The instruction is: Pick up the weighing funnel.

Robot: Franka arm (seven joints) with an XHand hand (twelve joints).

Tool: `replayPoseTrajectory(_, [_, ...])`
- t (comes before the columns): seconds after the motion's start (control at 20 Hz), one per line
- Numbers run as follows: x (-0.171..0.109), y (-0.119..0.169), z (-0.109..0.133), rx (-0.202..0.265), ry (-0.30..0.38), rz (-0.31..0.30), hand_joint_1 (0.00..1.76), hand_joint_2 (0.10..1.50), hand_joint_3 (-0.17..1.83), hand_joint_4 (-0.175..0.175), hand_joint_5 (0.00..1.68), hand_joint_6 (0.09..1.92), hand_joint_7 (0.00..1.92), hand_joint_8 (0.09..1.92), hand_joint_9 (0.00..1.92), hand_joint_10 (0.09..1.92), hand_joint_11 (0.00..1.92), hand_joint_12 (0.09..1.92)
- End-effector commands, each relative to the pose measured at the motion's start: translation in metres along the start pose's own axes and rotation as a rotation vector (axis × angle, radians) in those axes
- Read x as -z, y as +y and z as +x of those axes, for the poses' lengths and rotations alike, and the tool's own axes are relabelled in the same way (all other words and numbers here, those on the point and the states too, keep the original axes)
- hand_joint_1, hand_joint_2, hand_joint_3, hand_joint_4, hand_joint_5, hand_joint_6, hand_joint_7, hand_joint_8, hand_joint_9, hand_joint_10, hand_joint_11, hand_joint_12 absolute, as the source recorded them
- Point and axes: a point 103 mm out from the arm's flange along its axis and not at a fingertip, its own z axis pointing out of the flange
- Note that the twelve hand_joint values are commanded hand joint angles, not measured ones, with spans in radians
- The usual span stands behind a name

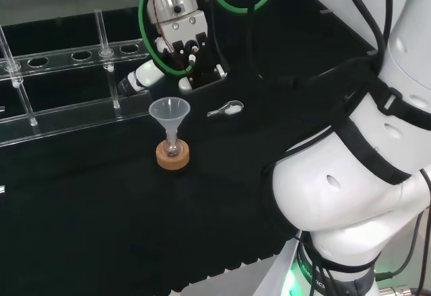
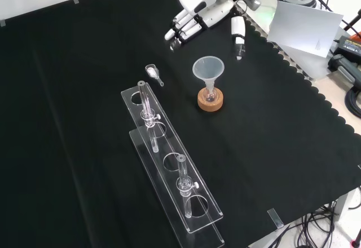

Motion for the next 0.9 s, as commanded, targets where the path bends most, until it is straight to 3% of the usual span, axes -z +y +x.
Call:
replayPoseTrajectory(0.05, [0.008,0.010,0.000,-0.013,0.003,0.005,0.09,0.60,-0.02,-0.017,0.00,0.09,0.00,0.09,0.00,0.09,0.00,1.10])
replayPoseTrajectory(0.2, [0.013,0.014,0.007,-0.019,-0.004,-0.013,0.09,0.60,-0.02,-0.018,0.00,0.09,0.00,0.09,0.00,0.09,0.00,1.10])
replayPoseTrajectory(0.4, [0.030,0.017,-0.009,-0.031,-0.020,-0.080,0.11,0.60,-0.02,-0.018,0.00,0.09,0.00,0.09,0.00,0.09,0.00,1.09])
replayPoseTrajectory(0.55, [0.044,0.019,-0.033,-0.043,-0.038,-0.115,0.13,0.61,-0.01,-0.019,0.00,0.09,0.00,0.09,0.00,0.09,0.00,1.09])
replayPoseTrajectory(0.9, [0.064,0.027,-0.068,-0.081,-0.101,-0.102,0.18,0.61,-0.01,-0.019,0.00,0.09,0.01,0.09,0.00,0.09,0.00,1.08])
